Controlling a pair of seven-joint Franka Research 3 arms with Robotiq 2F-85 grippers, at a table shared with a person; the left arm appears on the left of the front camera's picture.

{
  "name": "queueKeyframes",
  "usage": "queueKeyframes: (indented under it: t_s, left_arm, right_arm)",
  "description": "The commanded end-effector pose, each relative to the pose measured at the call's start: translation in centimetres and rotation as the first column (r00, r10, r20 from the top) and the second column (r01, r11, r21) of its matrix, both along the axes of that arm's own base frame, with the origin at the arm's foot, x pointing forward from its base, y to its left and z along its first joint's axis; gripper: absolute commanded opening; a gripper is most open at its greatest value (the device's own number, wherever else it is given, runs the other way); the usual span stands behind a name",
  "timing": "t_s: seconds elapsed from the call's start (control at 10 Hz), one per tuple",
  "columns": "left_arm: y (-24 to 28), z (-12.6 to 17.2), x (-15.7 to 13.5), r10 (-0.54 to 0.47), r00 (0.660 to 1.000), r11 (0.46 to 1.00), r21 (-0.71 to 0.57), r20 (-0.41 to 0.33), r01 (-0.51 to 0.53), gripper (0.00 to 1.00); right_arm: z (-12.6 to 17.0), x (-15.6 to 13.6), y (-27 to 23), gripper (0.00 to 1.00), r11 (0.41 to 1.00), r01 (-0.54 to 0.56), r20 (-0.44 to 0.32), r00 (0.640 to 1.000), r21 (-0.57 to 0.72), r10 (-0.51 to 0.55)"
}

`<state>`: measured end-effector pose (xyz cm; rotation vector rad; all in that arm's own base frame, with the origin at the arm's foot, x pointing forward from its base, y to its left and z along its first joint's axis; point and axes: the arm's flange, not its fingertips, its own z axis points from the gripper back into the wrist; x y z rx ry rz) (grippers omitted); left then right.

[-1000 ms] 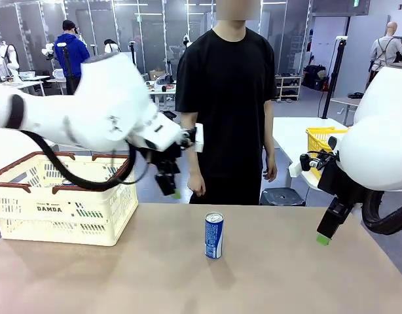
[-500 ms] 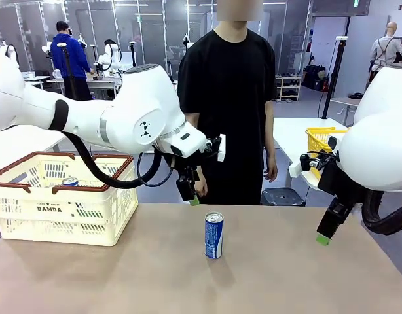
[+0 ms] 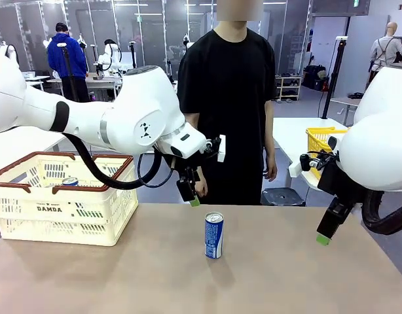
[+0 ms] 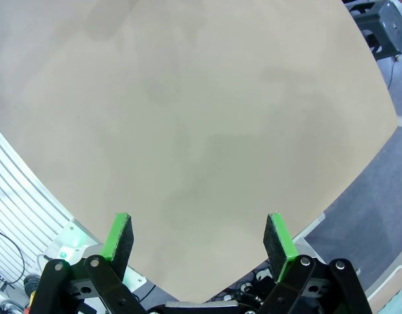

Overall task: Place the drinks into the Shopping basket.
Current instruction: Pick up one drink and place it into the Shopping basket.

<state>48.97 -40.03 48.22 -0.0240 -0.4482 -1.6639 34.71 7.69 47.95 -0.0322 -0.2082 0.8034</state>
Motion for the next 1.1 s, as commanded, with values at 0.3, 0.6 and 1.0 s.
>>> queueKeyframes:
  t_s: [0.3, 0.6, 1.0]
  left_arm:
    - [-3.4, -2.0, 0.3, -0.139, 0.989, 0.990, 0.008, -0.060, 0.139, 1.00]
    - [-4.8, -4.1, 0.8, -0.179, 0.978, 0.982, 0.036, -0.110, 0.184, 1.00]
    - [-6.0, -6.6, 1.6, -0.190, 0.968, 0.978, 0.060, -0.163, 0.202, 1.00]
  right_arm:
    - [0.2, 0.2, 0.1, 1.00, 1.000, 0.003, -0.005, 1.000, -0.007, -0.003]
    - [0.2, 0.2, 0.1, 1.00, 1.000, 0.003, -0.005, 1.000, -0.007, -0.003]
    - [0.2, 0.2, 0.1, 1.00, 1.000, 0.003, -0.005, 1.000, -0.007, -0.003]
